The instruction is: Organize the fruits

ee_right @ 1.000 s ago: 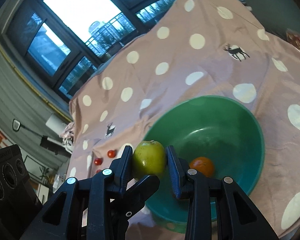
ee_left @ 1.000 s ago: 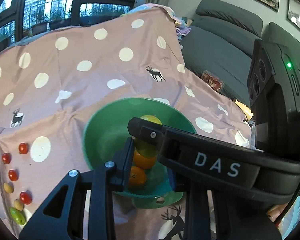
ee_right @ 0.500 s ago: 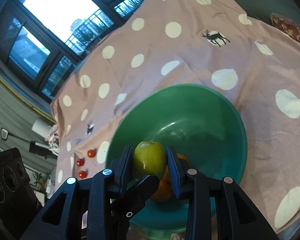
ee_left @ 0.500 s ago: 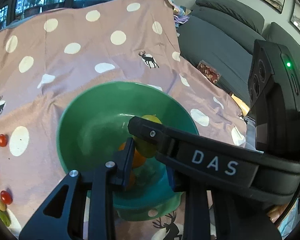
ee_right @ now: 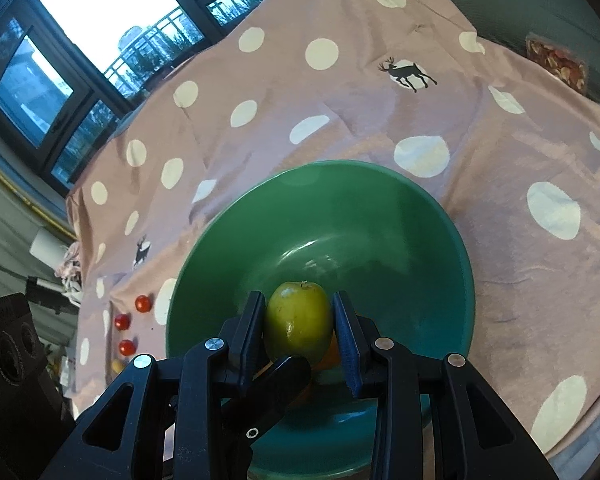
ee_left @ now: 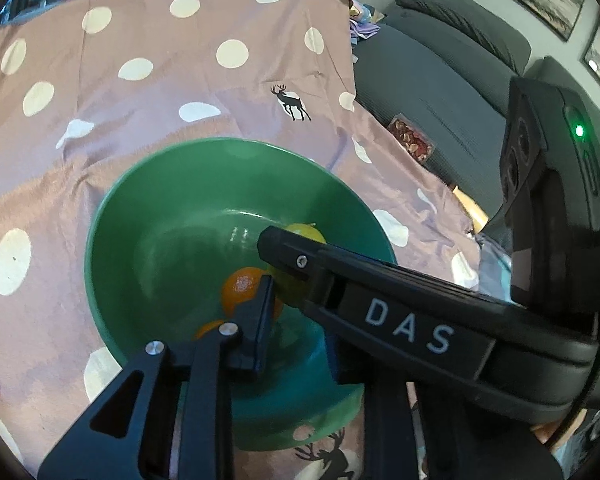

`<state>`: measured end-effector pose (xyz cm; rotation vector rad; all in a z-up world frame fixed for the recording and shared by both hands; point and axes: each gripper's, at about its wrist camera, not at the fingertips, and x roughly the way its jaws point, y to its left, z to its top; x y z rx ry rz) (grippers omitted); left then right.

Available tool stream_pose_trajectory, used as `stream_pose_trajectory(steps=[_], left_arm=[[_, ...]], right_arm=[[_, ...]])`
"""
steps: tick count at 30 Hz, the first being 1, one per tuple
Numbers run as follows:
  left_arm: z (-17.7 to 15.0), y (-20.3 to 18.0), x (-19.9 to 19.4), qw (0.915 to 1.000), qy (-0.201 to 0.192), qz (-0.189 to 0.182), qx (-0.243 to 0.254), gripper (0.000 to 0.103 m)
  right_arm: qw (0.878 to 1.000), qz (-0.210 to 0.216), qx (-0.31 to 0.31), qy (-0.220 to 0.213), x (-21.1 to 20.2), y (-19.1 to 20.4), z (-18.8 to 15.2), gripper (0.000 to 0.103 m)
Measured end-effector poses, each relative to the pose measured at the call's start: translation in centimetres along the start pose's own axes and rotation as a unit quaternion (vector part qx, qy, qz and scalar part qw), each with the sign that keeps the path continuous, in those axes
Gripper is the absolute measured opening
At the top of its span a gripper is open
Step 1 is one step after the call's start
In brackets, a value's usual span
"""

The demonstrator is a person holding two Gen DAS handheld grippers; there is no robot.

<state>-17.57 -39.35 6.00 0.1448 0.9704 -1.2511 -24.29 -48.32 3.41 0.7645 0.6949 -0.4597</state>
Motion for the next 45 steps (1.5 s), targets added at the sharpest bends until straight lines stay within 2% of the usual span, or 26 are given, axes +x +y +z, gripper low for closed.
stream_pose_trajectory(steps=[5, 9, 12, 14, 19, 20, 24, 26, 27, 29, 32, 35, 37, 40, 45], left_arm=[[-0.1, 0.5, -1.7, 0.9997, -0.016, -0.01, -0.016, 0.02], [-0.4, 1.6, -4.1, 0.9989, -0.039, 0.009, -0.023, 0.024], [-0.7, 3.2, -6.3, 0.9971, -0.056, 0.023, -0.047, 0.034], [-1.0, 4.4, -7.8, 0.995, -0.068, 0.038, -0.064, 0.046], [-2.1, 8.0, -12.4, 0.9831, -0.101, 0.099, -0.116, 0.064], [-2.3, 8.8, -13.3, 0.9796, -0.106, 0.111, -0.13, 0.065], [-3.6, 12.0, -17.3, 0.9635, -0.128, 0.157, -0.175, 0.073], [-4.3, 13.2, -18.7, 0.9566, -0.129, 0.184, -0.186, 0.079], [-5.0, 14.0, -19.4, 0.9514, -0.131, 0.196, -0.198, 0.079], [-6.3, 15.8, -20.4, 0.9429, -0.136, 0.211, -0.219, 0.079], [-8.2, 18.2, -21.4, 0.9329, -0.137, 0.225, -0.246, 0.079], [-10.0, 20.5, -22.2, 0.9161, -0.141, 0.253, -0.277, 0.079], [-10.8, 21.5, -22.5, 0.9122, -0.14, 0.26, -0.284, 0.079], [-11.2, 22.5, -22.7, 0.9044, -0.137, 0.278, -0.293, 0.079], [-11.7, 23.5, -22.8, 0.9025, -0.137, 0.284, -0.294, 0.078]], right_arm=[[1.0, -0.002, 0.003, -0.02, -0.5, 0.0, 0.1, 0.037], [0.998, -0.029, -0.019, -0.049, -1.5, 0.9, 0.1, 0.037], [0.998, -0.016, -0.033, -0.052, -1.9, 1.7, 0.0, 0.04], [0.998, -0.013, -0.043, -0.053, -2.0, 2.5, -0.1, 0.042], [0.996, -0.005, -0.077, -0.053, -2.1, 5.0, -0.6, 0.043], [0.995, -0.001, -0.084, -0.052, -2.1, 5.4, -0.8, 0.043], [0.991, 0.027, -0.122, -0.043, -1.7, 8.3, -1.8, 0.054], [0.988, 0.059, -0.137, -0.03, -1.3, 9.6, -2.3, 0.054], [0.985, 0.092, -0.142, -0.012, -0.8, 10.5, -2.7, 0.054], [0.981, 0.125, -0.149, 0.013, -0.1, 11.7, -3.2, 0.054], [0.97, 0.165, -0.168, 0.05, 1.4, 14.3, -4.7, 0.054], [0.957, 0.197, -0.188, 0.096, 3.3, 17.1, -6.6, 0.054], [0.948, 0.209, -0.203, 0.129, 5.1, 19.1, -8.4, 0.054], [0.941, 0.201, -0.23, 0.144, 6.9, 21.1, -10.5, 0.054], [0.932, 0.21, -0.227, 0.188, 10.5, 23.4, -13.3, 0.053]])
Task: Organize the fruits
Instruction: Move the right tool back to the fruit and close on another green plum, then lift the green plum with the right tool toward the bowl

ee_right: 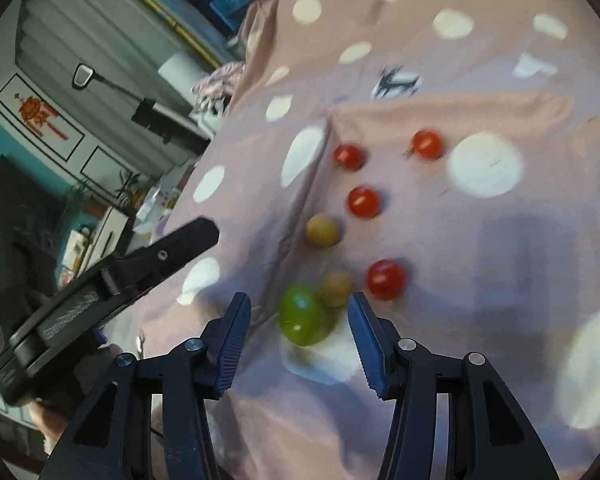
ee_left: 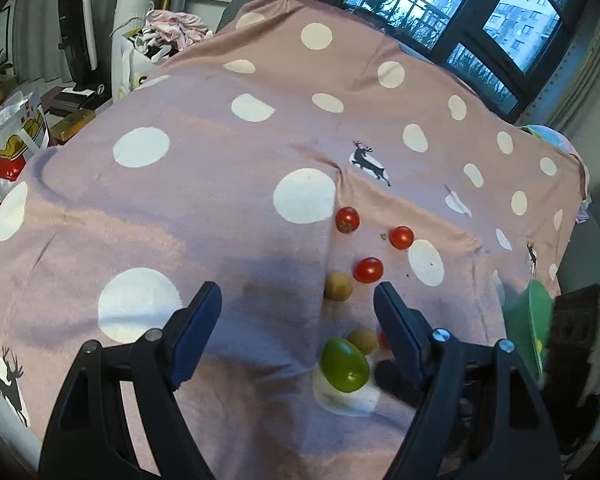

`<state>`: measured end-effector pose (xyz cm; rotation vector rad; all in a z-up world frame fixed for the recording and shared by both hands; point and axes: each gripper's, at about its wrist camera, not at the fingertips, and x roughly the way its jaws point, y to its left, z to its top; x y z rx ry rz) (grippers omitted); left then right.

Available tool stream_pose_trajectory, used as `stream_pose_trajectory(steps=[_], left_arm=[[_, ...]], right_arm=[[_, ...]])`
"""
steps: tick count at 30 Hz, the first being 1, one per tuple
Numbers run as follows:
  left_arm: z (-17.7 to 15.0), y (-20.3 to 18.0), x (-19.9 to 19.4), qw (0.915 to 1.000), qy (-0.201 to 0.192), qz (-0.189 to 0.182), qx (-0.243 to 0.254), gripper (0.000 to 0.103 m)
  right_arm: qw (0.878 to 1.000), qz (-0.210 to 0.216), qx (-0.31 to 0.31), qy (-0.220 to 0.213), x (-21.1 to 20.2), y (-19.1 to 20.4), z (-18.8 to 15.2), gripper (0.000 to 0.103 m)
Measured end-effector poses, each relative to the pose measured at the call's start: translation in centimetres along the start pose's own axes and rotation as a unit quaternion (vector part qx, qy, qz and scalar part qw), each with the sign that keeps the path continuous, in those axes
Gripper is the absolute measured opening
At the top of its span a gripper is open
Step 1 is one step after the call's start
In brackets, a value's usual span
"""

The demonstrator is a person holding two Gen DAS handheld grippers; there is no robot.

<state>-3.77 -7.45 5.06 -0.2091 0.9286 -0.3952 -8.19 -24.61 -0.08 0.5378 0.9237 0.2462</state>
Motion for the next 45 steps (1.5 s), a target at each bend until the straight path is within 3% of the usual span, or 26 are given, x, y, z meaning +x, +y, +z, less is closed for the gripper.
stream_pose_trajectory(steps=[11, 16, 23, 35, 41, 45], left_arm=[[0.2, 0.5, 0.0, 0.9999, 0.001, -0.009, -0.008, 0.078], [0.1, 0.2, -0.1, 1.0, -0.002, -0.008, -0.001, 0.078], [-0.4, -1.1, 0.1, 0.9996, 0.001, -0.019, 0.019, 0.078], [-2.5, -5.0, 1.5, 0.9968, 0.022, -0.019, 0.075, 0.074], [-3.4, -6.3, 2.1, 0.9949, 0.034, -0.019, 0.093, 0.071], [-3.7, -6.6, 2.1, 0.9939, 0.042, -0.033, 0.096, 0.066]], right_arm=[[0.998, -0.039, -0.021, 0.039, 3.5, 1.2, -1.1, 0.041], [0.997, -0.06, -0.035, 0.031, 3.5, 1.6, -1.4, 0.036], [0.995, -0.087, -0.047, 0.027, 0.8, 1.6, -1.6, 0.036], [0.987, -0.151, -0.006, 0.048, -2.4, -3.3, -1.4, 0.036], [0.988, -0.14, 0.015, 0.065, -2.5, -4.2, -1.4, 0.036], [0.991, -0.122, 0.024, 0.044, -4.2, -4.7, -1.2, 0.036]])
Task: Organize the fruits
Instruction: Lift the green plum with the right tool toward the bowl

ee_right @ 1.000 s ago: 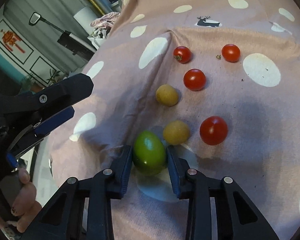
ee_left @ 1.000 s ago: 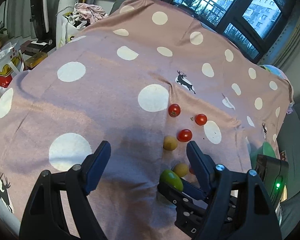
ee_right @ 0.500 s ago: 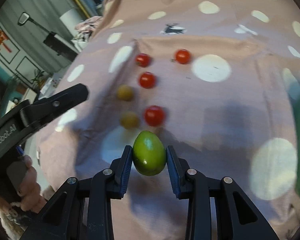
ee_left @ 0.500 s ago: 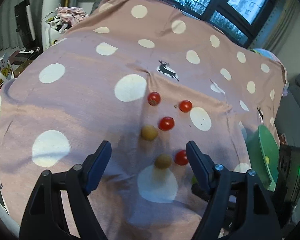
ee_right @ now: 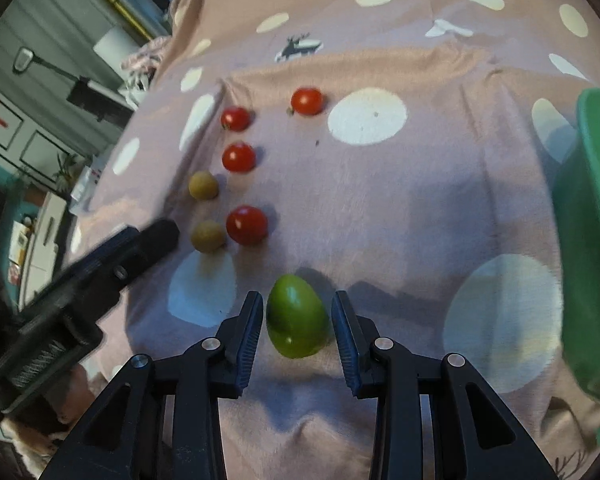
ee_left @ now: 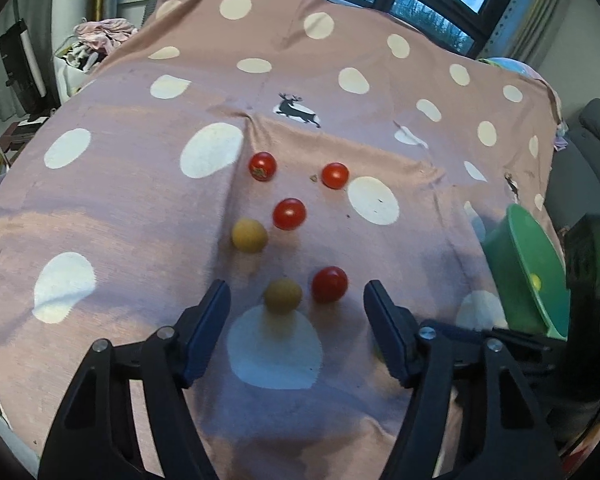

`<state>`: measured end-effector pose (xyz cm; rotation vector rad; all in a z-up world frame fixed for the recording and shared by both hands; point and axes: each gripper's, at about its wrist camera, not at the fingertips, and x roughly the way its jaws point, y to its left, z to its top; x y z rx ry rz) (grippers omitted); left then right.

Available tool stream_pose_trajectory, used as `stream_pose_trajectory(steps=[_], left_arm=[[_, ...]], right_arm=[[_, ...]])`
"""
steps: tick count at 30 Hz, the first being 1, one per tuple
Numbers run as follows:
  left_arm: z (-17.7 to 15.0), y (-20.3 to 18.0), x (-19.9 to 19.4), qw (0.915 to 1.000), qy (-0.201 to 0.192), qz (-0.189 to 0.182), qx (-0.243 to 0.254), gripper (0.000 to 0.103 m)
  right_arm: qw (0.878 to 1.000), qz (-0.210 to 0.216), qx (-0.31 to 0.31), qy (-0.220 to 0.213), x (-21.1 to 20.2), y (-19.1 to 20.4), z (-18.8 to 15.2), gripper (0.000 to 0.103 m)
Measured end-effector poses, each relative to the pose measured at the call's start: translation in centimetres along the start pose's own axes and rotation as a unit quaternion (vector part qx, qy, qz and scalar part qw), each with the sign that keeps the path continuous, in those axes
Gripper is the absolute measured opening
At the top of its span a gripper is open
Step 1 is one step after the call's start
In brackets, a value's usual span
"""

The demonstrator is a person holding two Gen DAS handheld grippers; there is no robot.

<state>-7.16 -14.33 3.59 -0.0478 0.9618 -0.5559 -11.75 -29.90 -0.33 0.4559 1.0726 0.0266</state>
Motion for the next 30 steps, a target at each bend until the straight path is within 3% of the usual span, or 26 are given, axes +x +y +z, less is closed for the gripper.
stream_pose_trajectory(steps=[8, 13, 30], left_arm=[[-1.0, -1.7, 1.6, 0.9954, 0.058, -0.076, 0.007, 0.044], [-2.0, -3.8, 2.5, 0.9899, 0.089, -0.107, 0.027, 0.043], [-3.4, -5.3, 4.4, 0.9868, 0.112, -0.106, 0.049, 0.039]], right_arm=[[0.997, 0.037, 0.049, -0.049, -1.8, -2.3, 0.4, 0.037], [0.996, 0.049, 0.068, -0.027, -1.0, -2.8, 0.8, 0.038], [0.997, 0.047, 0.058, 0.001, 0.8, -2.1, 0.4, 0.038]])
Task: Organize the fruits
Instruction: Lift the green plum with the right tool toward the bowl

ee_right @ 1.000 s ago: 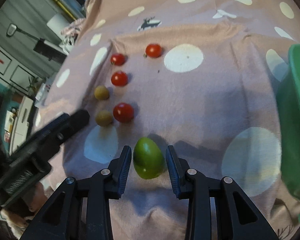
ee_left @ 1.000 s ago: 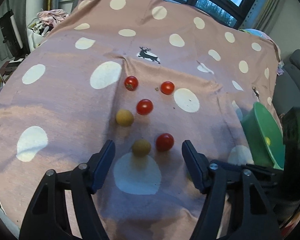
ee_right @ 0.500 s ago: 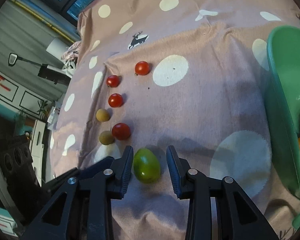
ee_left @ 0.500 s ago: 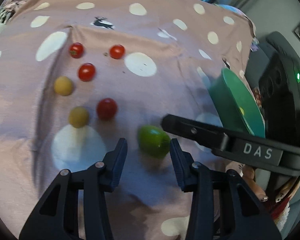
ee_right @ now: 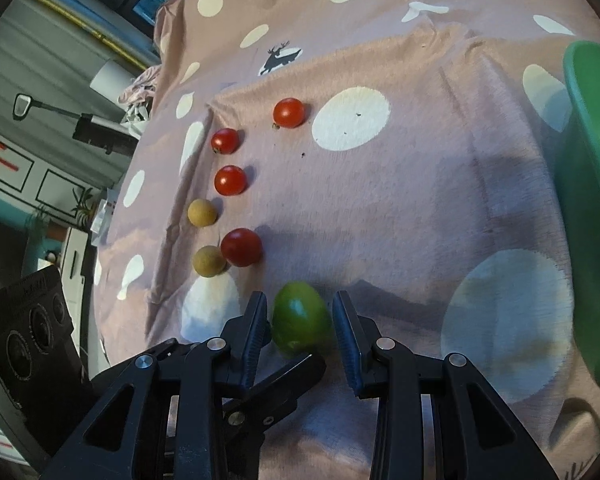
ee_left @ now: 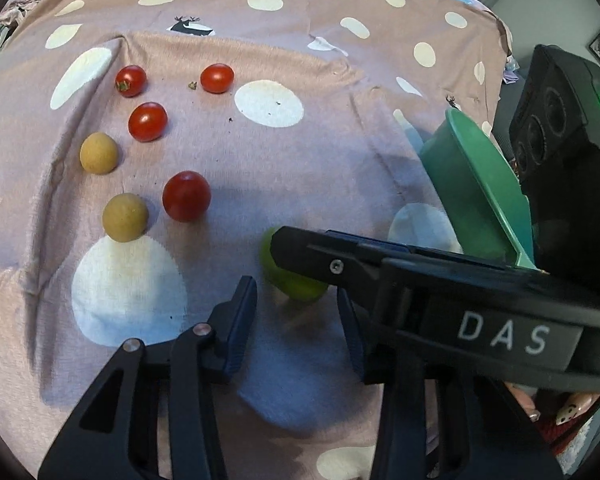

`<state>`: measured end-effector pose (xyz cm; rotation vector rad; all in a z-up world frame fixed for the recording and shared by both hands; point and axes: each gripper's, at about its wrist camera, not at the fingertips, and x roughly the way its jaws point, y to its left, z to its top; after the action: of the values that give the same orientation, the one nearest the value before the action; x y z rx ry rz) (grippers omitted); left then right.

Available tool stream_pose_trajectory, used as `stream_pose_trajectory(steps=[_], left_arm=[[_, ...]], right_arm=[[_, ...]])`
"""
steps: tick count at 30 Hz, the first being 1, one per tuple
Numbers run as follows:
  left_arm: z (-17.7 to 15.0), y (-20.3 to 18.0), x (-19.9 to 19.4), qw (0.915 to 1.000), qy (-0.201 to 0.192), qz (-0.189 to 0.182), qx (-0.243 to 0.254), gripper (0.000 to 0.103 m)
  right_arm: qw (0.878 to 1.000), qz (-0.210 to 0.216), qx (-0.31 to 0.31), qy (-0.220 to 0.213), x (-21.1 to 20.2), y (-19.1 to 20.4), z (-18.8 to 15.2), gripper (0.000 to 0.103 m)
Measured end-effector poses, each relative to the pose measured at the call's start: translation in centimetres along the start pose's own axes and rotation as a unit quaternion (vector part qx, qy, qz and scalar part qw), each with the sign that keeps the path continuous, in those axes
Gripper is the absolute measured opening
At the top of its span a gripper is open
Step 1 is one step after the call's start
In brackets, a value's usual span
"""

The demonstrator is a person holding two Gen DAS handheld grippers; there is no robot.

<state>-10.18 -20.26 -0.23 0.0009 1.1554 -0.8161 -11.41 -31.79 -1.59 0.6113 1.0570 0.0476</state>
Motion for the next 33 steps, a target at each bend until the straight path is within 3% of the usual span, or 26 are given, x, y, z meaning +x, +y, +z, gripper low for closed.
stream_pose_trajectory(steps=[15, 33], left_arm=[[-0.1, 0.0, -0.1, 0.9999, -0.012, -0.002, -0.005, 0.036], [0.3, -0.9, -3.0, 0.9963, -0.072, 0.037, 0.03, 0.036]], right_arm=[[1.0, -0.008, -0.01, 0.002, 0.5, 0.3, -0.2, 0.038], [0.997, 0.025, -0.043, -0.052, -1.6, 2.7, -0.5, 0.037]])
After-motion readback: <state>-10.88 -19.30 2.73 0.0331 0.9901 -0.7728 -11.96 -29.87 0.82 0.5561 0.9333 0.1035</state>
